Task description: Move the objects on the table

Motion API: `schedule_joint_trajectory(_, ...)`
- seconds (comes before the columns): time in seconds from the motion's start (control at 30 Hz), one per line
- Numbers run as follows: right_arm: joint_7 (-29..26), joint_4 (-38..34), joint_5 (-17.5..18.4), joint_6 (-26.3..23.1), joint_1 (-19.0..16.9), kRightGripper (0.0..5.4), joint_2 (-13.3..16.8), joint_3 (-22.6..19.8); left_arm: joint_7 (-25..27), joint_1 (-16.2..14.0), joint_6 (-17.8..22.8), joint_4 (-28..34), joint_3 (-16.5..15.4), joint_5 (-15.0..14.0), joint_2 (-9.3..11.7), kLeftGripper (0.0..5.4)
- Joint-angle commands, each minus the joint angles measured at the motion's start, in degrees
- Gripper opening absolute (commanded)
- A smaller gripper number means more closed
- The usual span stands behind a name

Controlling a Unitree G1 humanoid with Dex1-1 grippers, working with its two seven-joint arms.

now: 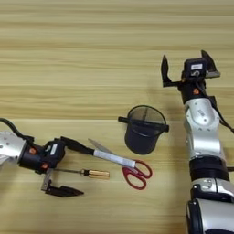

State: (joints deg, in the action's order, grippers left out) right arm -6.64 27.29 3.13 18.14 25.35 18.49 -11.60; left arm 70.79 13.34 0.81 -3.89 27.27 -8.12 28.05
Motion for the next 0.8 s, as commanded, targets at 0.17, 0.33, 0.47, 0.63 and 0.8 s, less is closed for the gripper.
schedule_joint_trajectory(0.17,-0.1,-1.06,0.17,-0.3,-0.31,5.4,0.39,-0.24,0.86,0.64,-0.37,-1.02,1.29,1.54,-0.37,4.41)
schedule_joint_trajectory(0.33,-0.13,-1.41,0.2,-0.34,-0.46,5.4,0.31,-0.21,0.73,1.1,-0.41,-2.67,2.3,2.59,-1.06,3.99)
schedule_joint_trajectory(0.47,-0.11,-1.77,0.21,-0.4,-0.53,5.4,0.3,-0.22,0.45,1.68,-0.76,-4.01,3.1,3.64,-1.64,3.61)
schedule_joint_trajectory(0.63,-0.01,-1.98,0.2,-0.49,-0.57,5.4,0.16,-0.19,-0.6,3.2,-2.08,-8.1,3.66,6.05,-3.0,3.2)
schedule_joint_trajectory(0.8,0.03,-2.3,0.26,-0.55,-0.63,5.4,-0.01,-0.16,-2.91,5.06,-3.41,-12.52,4.1,8.46,-5.02,2.71)
